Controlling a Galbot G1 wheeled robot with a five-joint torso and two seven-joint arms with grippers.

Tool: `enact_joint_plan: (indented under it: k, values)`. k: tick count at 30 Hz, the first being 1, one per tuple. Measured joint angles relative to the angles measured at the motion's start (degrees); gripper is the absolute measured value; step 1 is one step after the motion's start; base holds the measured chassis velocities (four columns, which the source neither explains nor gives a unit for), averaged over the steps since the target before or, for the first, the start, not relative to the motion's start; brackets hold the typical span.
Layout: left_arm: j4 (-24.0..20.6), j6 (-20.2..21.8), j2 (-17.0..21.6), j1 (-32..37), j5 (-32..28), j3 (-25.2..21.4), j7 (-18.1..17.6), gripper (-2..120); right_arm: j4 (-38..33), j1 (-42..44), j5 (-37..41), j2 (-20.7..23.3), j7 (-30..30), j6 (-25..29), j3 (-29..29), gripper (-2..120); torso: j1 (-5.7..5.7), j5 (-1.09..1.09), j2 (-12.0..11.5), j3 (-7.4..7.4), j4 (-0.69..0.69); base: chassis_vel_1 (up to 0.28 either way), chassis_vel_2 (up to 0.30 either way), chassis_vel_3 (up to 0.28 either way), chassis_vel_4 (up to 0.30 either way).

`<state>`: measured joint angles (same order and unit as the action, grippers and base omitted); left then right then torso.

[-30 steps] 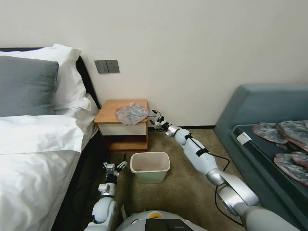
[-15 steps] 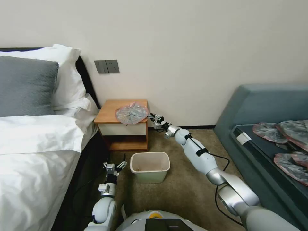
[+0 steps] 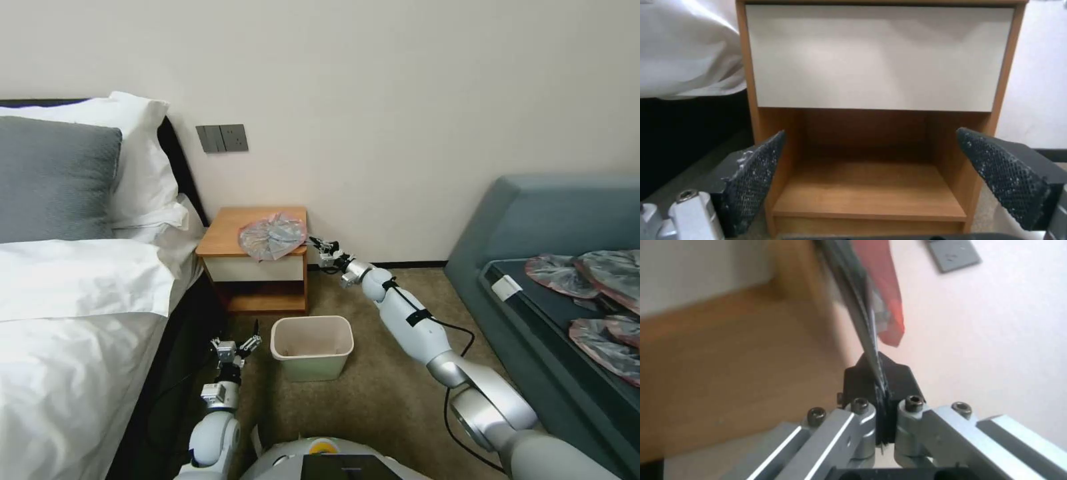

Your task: Pick up the garbage bag from the table and place it over the trash can.

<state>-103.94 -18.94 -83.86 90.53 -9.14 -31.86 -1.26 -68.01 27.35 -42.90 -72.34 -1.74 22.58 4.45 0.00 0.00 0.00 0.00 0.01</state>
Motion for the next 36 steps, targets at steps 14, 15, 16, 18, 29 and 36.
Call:
enact_joint_plan:
  k: [14, 15, 16, 18, 29, 36]
  values:
    - [0.4, 1.5, 0.0, -2.2, -4.1, -2.1, -1.8, 98, -19.2, 11.5, 9.8, 6.4, 1.1, -7.1, 0.2, 0, 0.0, -0.01, 0.0, 0.0, -0.01, 0.0, 0.0, 0.0, 0.0]
    - [0.5, 1.8, -0.1, -2.5, -4.7, -2.5, -2.0, 98, -20.4, 13.0, 9.8, 6.6, 1.1, -7.2, -0.2, 0, 0.0, 0.01, 0.0, 0.0, -0.01, 0.0, 0.0, 0.0, 0.0]
    - [0.5, 1.9, -0.2, -2.7, -5.2, -2.7, -2.1, 98, -21.5, 14.3, 9.8, 6.8, 1.0, -7.2, -0.6, 0, 0.0, 0.0, 0.0, -0.01, 0.0, 0.0, 0.0, 0.0, 0.0]
    - [0.5, 2.0, -0.1, -2.9, -5.9, -2.9, -2.2, 98, -22.7, 16.2, 9.6, 7.0, 1.0, -7.1, -1.2, 0, 0.0, -0.02, 0.0, 0.0, -0.01, 0.0, 0.0, 0.0, 0.0]
    - [0.2, 3.1, 0.5, -4.6, -10.3, -4.0, -2.5, 98, -27.4, 31.1, 4.5, 7.1, 1.0, -3.5, -6.4, 0, 0.0, 0.0, 0.0, -0.01, -0.01, 0.0, 0.0, 0.0, 0.0]
    - [0.1, 3.5, 1.9, -5.3, -13.3, -4.9, -2.6, 98, -28.8, 36.6, 1.0, 7.8, 0.4, -0.1, -7.7, 0, -0.01, -0.01, 0.0, 0.0, -0.02, 0.0, 0.0, 0.0, 0.0]
